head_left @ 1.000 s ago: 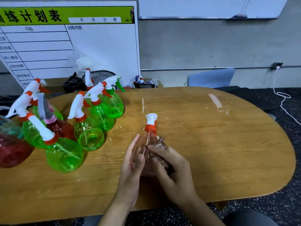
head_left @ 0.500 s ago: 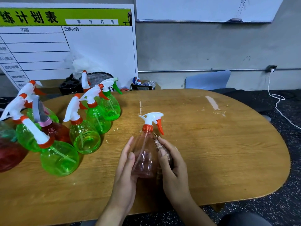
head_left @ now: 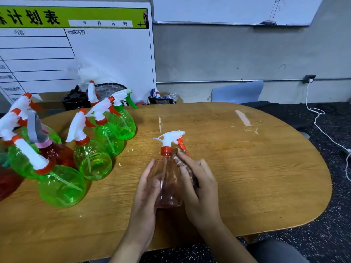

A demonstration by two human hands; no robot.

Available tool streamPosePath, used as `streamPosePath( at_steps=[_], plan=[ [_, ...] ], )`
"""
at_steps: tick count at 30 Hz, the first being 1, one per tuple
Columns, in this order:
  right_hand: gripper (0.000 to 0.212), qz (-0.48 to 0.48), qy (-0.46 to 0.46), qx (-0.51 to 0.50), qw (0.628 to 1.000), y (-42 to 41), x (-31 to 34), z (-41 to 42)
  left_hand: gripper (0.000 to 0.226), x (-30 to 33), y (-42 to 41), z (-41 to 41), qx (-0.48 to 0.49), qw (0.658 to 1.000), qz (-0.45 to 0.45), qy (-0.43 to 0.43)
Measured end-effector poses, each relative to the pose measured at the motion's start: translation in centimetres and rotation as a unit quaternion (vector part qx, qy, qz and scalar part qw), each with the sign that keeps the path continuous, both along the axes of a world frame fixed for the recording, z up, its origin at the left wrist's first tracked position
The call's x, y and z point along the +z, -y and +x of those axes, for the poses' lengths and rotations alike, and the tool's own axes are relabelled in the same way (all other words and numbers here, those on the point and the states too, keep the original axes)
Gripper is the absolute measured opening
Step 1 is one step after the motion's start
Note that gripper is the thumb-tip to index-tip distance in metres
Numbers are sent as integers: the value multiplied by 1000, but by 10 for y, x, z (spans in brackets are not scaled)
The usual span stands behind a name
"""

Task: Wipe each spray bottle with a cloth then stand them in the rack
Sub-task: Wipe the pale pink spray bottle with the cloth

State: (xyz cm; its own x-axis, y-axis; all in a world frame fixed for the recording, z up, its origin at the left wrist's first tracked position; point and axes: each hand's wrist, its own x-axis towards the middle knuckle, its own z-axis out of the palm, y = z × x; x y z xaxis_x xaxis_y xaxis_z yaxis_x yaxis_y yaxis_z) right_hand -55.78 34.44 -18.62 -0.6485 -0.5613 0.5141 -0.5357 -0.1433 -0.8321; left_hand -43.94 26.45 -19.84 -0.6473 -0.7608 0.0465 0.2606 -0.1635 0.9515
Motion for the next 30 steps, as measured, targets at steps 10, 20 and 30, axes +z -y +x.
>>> streamPosePath(
  at_steps=[10,20,30],
  plan=[
    [37,55,-37,-5,998,6,-3,6,49,-5,3,-2,16,1000,11,-4],
    [36,28,-193,122,973,-25,-22,19,43,4,1,-2,39,998,41,-17],
    [35,8,19,-12,1000,9,2,-2,66,-7,2,-2,20,999,-31,37]
  ],
)
